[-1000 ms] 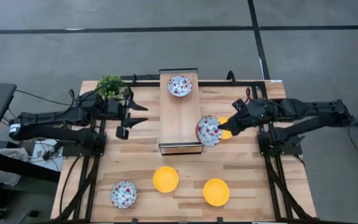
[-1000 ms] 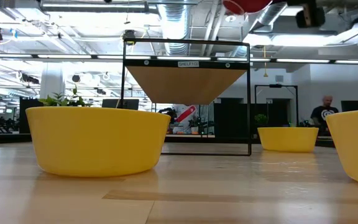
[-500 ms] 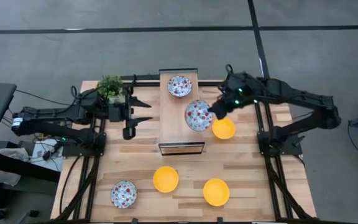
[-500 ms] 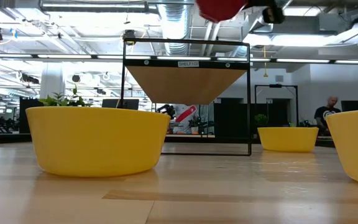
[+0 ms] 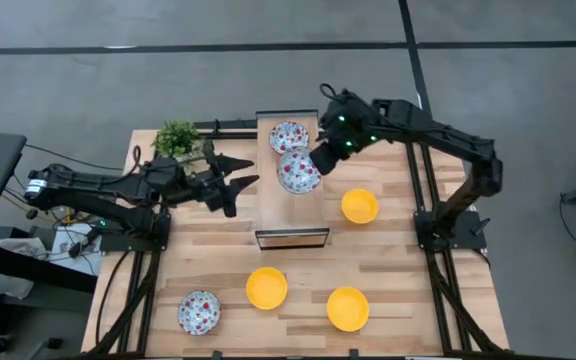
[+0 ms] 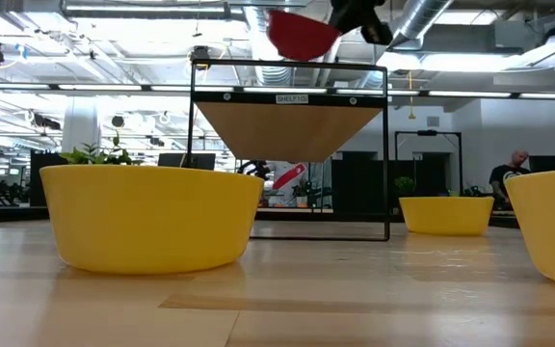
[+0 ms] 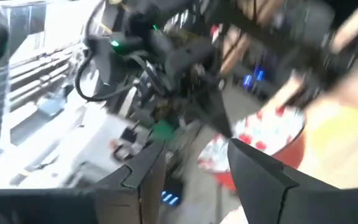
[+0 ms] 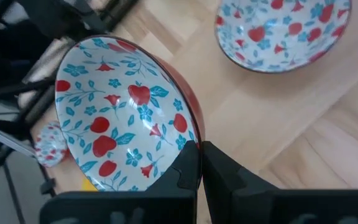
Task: Pick & Place Mini bowls
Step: Stack the top white patterned bowl on the other white patterned bowl on the shelf
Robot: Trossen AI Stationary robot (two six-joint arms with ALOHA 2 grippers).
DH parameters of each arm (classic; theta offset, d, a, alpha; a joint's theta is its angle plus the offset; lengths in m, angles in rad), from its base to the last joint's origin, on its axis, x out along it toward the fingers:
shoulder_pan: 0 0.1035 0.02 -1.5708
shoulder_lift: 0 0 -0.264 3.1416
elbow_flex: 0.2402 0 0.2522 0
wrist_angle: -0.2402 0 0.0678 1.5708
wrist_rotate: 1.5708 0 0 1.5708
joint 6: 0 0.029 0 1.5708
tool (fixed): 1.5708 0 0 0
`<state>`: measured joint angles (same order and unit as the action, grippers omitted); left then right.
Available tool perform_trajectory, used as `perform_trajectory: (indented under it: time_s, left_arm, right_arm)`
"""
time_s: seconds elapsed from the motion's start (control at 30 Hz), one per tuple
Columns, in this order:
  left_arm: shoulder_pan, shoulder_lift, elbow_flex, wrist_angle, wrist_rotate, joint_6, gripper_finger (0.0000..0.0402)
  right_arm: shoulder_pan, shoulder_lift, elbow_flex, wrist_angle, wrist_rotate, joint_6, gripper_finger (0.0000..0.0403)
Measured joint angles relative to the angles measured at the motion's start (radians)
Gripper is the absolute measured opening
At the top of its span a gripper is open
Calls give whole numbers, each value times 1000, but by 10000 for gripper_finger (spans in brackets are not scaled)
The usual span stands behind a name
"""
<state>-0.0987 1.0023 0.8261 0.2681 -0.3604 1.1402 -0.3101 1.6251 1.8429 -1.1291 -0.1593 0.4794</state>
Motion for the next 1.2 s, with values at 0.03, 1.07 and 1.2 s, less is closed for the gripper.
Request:
perform_trajectory:
  time_s: [0.03, 1.07, 1.2]
  left_arm:
    - [-2, 8, 0, 0, -28, 39, 173]
    - [-11, -48, -28, -11, -559, -195, 172]
    - [-12, -166, -91, -18, -553, -409, 172]
  right_arm:
    - [-4, 19, 28, -24, -3, -8, 0]
    - [-244, 340, 503, -251, -134, -88, 0]
    - [-274, 363, 503, -220, -172, -95, 0]
